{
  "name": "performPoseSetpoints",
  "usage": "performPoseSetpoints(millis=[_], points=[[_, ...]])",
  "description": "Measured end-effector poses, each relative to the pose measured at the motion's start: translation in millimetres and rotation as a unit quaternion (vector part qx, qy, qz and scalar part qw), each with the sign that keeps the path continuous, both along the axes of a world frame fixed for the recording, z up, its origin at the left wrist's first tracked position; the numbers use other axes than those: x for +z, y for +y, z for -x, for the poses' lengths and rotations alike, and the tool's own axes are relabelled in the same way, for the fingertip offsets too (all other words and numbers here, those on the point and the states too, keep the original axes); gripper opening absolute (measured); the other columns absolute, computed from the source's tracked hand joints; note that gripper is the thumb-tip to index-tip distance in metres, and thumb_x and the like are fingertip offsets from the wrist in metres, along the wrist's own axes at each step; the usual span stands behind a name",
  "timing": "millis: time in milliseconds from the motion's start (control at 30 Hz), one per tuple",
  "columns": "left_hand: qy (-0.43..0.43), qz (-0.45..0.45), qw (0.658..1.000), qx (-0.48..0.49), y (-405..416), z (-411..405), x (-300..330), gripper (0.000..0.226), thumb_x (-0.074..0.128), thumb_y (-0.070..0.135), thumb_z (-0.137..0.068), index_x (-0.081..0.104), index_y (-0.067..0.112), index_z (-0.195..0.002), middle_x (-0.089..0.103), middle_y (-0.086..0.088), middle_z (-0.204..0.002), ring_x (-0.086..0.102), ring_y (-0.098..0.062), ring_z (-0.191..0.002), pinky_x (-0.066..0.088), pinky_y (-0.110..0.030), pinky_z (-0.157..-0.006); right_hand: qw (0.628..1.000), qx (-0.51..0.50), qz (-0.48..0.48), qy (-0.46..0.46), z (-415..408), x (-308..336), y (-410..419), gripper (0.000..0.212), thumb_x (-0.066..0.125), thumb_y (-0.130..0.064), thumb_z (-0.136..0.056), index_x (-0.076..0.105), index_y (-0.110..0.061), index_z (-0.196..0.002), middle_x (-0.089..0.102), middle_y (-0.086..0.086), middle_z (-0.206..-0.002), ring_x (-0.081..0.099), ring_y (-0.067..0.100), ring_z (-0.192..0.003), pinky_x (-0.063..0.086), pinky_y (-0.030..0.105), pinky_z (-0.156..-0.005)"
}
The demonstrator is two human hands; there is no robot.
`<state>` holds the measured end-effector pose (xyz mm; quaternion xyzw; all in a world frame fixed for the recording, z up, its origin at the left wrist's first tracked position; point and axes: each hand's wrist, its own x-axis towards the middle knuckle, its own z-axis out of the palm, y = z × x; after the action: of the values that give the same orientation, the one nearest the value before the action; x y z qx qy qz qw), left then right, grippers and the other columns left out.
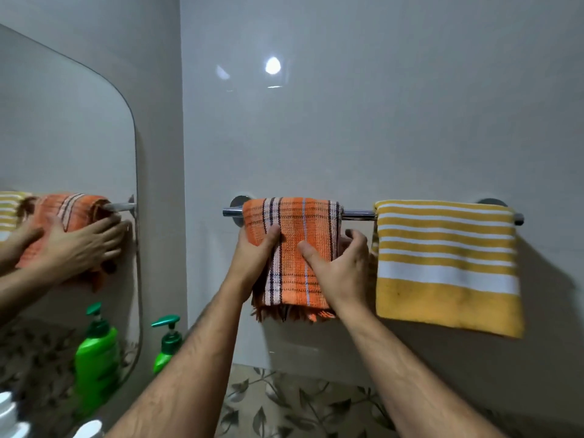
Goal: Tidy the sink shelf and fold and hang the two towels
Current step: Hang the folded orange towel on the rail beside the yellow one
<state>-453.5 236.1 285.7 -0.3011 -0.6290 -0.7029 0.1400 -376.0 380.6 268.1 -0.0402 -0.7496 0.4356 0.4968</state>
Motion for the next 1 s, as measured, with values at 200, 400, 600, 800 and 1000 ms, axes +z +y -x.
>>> performPoseSetpoints(millis=[200,400,600,800,1000], points=[[0.003,0.002,1.0,-0.024,-5,2,-6,0.055,0.075,0.042,-0.073,0.057,0.022,-0.12,0.072,0.001,-0.112,0.07,-0.014,-0.1,0.057,-0.025,-0.079,0.968,0.238,0.014,-0.075,6,16,12,0.048,0.084,-0.042,-0.069,0.069,-0.025,-0.111,0.074,-0.009,-0.102,0.07,0.003,-0.092,0.057,0.026,-0.085],[-0.043,-0.022,0.995,-0.087,-12,15,-9,0.099,0.086,0.054,-0.059,0.042,0.009,-0.135,0.064,-0.017,-0.124,0.067,-0.032,-0.107,0.055,-0.049,-0.091,0.923,0.353,0.064,-0.141,1,21,22,0.017,0.076,-0.019,-0.083,0.072,-0.019,-0.099,0.077,0.001,-0.096,0.074,0.014,-0.085,0.059,0.024,-0.075],[-0.021,0.042,0.999,0.002,-12,17,-7,0.081,0.084,0.054,-0.059,0.054,0.018,-0.126,0.071,-0.001,-0.114,0.07,-0.017,-0.101,0.055,-0.042,-0.092,0.975,0.192,0.003,-0.114,6,18,24,0.03,0.082,-0.035,-0.075,0.065,-0.029,-0.099,0.07,-0.012,-0.095,0.068,0.004,-0.083,0.055,0.022,-0.077],[0.044,0.109,0.977,0.175,-11,14,-12,0.041,0.074,0.045,-0.079,0.061,0.025,-0.112,0.066,0.018,-0.096,0.062,0.003,-0.09,0.048,-0.018,-0.076,0.992,0.07,-0.007,-0.105,19,2,20,0.059,0.08,-0.057,-0.066,0.065,-0.018,-0.107,0.068,-0.012,-0.094,0.067,0.009,-0.085,0.054,0.025,-0.075],[0.058,0.142,0.974,0.167,-27,17,-16,0.04,0.071,0.039,-0.084,0.06,0.022,-0.119,0.066,0.016,-0.099,0.062,0.004,-0.09,0.047,-0.015,-0.074,0.977,0.164,-0.005,-0.139,22,-5,15,0.046,0.088,-0.04,-0.065,0.075,-0.016,-0.102,0.076,-0.005,-0.095,0.07,0.006,-0.082,0.052,0.018,-0.071]])
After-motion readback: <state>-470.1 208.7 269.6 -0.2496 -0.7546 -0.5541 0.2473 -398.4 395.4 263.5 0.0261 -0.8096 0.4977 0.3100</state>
